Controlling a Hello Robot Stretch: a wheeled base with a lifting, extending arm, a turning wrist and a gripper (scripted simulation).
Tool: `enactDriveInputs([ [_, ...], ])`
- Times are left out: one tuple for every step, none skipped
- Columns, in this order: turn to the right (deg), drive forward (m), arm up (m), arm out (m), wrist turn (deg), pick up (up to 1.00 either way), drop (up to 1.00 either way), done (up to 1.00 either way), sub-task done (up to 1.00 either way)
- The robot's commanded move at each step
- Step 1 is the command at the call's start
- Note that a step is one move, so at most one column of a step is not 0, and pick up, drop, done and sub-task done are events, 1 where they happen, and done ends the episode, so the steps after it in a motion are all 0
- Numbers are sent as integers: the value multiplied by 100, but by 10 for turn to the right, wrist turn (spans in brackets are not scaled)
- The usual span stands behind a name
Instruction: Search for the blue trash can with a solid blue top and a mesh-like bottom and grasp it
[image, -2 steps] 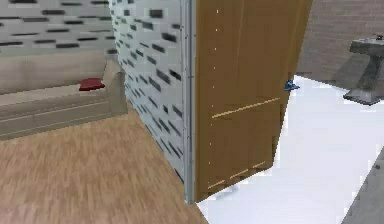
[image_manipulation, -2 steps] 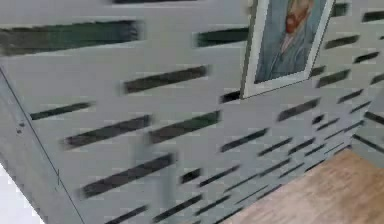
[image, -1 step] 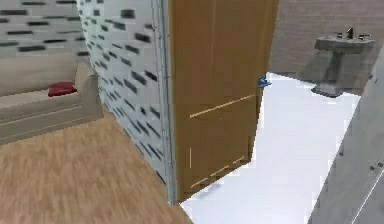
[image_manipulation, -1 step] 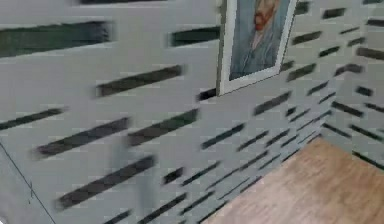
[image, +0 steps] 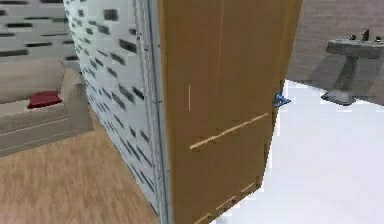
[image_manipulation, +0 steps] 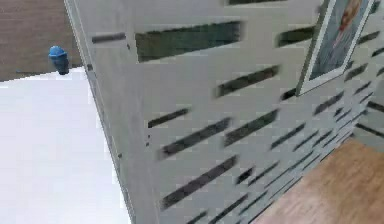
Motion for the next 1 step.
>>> enactDriveInputs([
  [90, 0, 0, 0, 0, 0, 0, 0, 0],
])
